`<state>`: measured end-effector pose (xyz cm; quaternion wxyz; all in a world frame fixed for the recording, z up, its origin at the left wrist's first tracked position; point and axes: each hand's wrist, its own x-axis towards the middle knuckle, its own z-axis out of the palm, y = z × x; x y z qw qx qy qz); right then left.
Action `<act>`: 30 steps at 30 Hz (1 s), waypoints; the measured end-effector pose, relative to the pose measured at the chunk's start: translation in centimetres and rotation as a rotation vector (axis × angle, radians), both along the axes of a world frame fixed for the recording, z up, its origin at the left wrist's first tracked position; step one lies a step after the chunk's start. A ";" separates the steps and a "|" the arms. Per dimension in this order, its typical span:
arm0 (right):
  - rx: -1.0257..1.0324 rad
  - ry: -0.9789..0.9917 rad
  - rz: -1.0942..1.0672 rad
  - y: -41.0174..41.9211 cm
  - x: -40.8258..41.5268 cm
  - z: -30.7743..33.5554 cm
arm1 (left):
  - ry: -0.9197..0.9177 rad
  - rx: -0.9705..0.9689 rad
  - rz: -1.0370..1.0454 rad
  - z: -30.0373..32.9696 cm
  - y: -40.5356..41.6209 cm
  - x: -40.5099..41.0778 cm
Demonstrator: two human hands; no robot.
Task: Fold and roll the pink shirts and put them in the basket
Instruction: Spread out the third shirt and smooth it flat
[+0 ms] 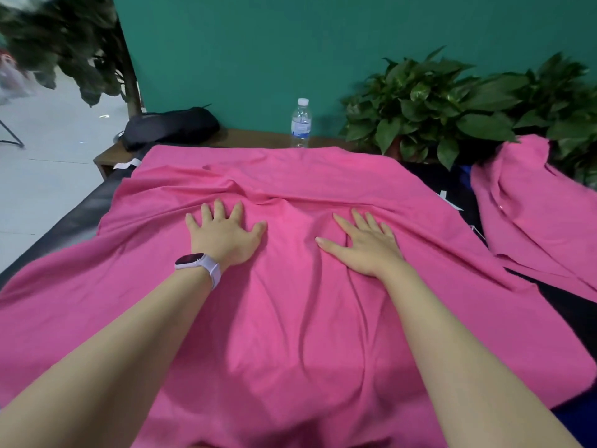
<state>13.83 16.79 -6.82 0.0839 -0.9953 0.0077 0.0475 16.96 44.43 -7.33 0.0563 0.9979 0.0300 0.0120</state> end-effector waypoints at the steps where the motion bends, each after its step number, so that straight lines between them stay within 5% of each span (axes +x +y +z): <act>1: 0.000 -0.004 -0.009 -0.1 0.8 0.0 | 0.001 0.001 -0.003 -0.1 0.0 1.1; 23: -0.044 -0.064 -0.025 -2.8 16.7 -0.6 | -0.017 0.013 -0.108 -0.5 -0.8 18.9; 28: -0.091 -0.477 -0.010 -1.9 14.6 0.0 | -0.291 -0.054 -0.109 0.7 -1.2 16.5; 30: -0.148 -0.493 0.010 -1.6 12.9 0.2 | -0.304 -0.079 -0.088 1.3 -1.3 14.3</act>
